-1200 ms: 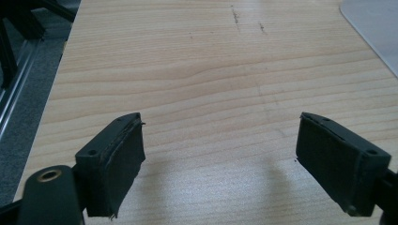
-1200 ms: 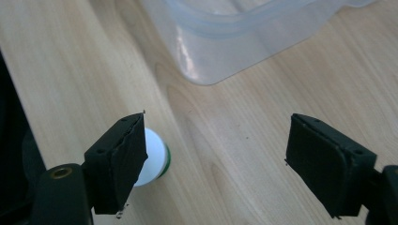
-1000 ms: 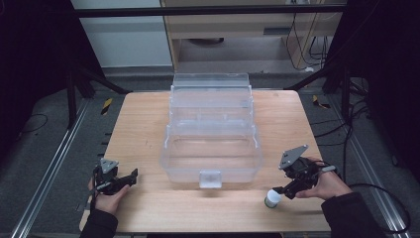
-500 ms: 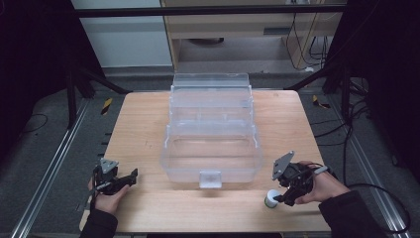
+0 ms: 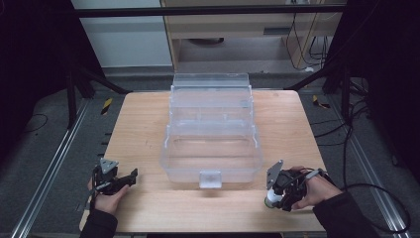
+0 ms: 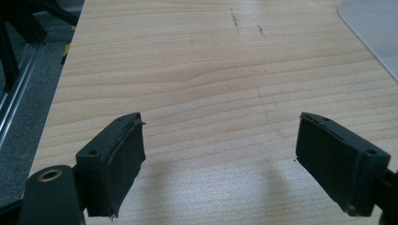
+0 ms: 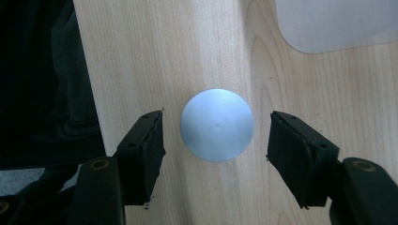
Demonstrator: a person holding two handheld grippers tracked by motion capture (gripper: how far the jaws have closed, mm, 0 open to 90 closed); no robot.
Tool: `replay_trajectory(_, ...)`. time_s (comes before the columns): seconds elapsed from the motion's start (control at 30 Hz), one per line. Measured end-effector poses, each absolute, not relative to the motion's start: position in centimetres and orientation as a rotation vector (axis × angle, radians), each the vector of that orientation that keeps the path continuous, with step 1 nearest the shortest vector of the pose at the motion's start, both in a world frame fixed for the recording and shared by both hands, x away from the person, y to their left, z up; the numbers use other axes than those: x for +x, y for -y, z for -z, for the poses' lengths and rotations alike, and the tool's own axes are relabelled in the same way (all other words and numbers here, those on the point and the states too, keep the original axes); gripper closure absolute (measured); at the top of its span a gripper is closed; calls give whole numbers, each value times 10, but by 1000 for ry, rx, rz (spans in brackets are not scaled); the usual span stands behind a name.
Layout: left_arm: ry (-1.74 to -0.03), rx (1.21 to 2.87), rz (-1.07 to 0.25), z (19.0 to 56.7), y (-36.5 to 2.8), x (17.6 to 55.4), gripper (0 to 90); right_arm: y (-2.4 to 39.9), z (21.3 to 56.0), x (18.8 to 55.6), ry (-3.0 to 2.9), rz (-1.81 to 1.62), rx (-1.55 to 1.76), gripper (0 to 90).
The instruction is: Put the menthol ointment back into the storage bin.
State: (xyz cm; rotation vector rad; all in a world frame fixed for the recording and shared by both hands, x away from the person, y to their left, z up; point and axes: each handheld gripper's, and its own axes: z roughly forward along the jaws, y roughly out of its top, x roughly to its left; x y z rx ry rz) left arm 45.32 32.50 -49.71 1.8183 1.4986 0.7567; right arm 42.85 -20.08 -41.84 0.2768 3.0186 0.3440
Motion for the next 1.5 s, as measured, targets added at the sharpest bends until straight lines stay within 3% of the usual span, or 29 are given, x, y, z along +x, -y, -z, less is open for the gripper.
replay_trajectory(0.5, -1491, 1836, -747, 498, -324, 453, 167, 192, 435, 436, -3067, -236, 286, 496)
replay_trajectory(0.97, -1486, 1841, -751, 498, -323, 453, 167, 192, 434, 439, -3087, -238, 349, 504)
replay_trajectory(1.5, -1478, 1850, -745, 499, -322, 454, 167, 199, 389, 442, -3027, -348, 454, 504)
